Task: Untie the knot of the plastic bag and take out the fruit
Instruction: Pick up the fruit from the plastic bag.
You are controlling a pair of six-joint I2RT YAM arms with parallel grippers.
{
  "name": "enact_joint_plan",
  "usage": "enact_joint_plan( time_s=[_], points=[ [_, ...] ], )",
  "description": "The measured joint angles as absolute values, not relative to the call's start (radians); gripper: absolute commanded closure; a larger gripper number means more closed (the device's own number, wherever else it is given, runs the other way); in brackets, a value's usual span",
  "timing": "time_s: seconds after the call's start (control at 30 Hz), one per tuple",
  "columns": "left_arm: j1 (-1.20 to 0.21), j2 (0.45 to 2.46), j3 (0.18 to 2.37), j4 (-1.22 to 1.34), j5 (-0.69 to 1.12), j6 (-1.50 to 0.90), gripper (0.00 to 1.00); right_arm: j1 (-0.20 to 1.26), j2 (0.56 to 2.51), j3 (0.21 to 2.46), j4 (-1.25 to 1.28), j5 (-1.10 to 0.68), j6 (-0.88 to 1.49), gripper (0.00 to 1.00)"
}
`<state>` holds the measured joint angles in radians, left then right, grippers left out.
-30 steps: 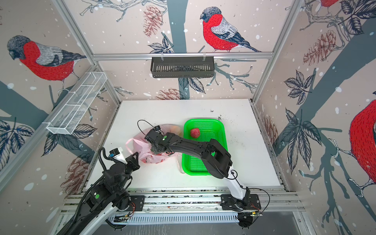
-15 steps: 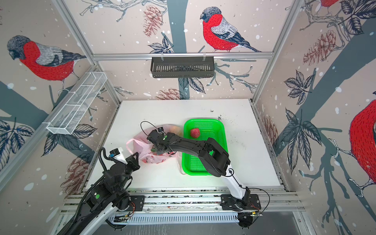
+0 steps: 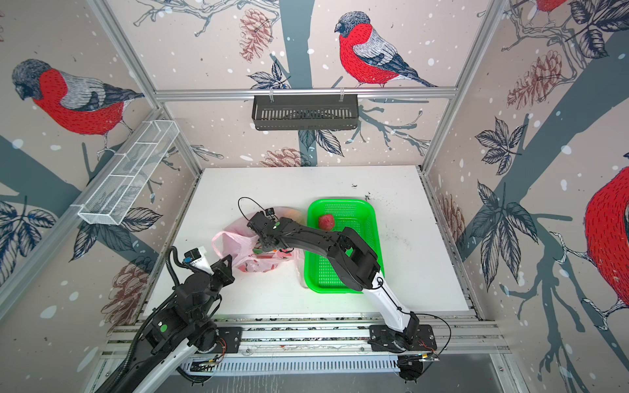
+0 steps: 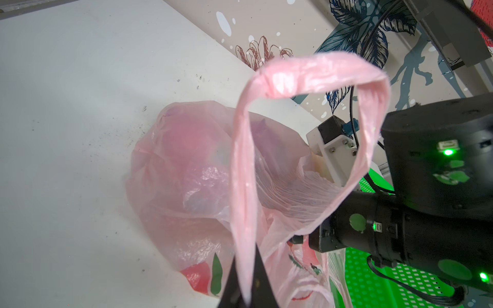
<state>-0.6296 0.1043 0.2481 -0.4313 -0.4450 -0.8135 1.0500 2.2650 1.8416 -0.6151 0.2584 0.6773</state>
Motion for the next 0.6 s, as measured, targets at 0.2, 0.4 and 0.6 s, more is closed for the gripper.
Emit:
enact_joint_plan(
  time_s=[0.2,0.4,0.6],
  points=[
    [-0.63,0.106,0.248,-0.431,-0.445,-0.813,1.0,1.053,2.233,1.818,-0.611,0.259,0.667,0.61],
    [-0.63,0.116,0.248,-0.43,-0.446,-0.813,1.0,1.08,2.136,1.792,-0.594,0.259,0.631,0.64],
    [-0.63,0.125,0.249,-0.429,-0.447,-0.813,1.0,1.125,2.063,1.792,-0.591,0.248,0.6,0.65]
  ],
)
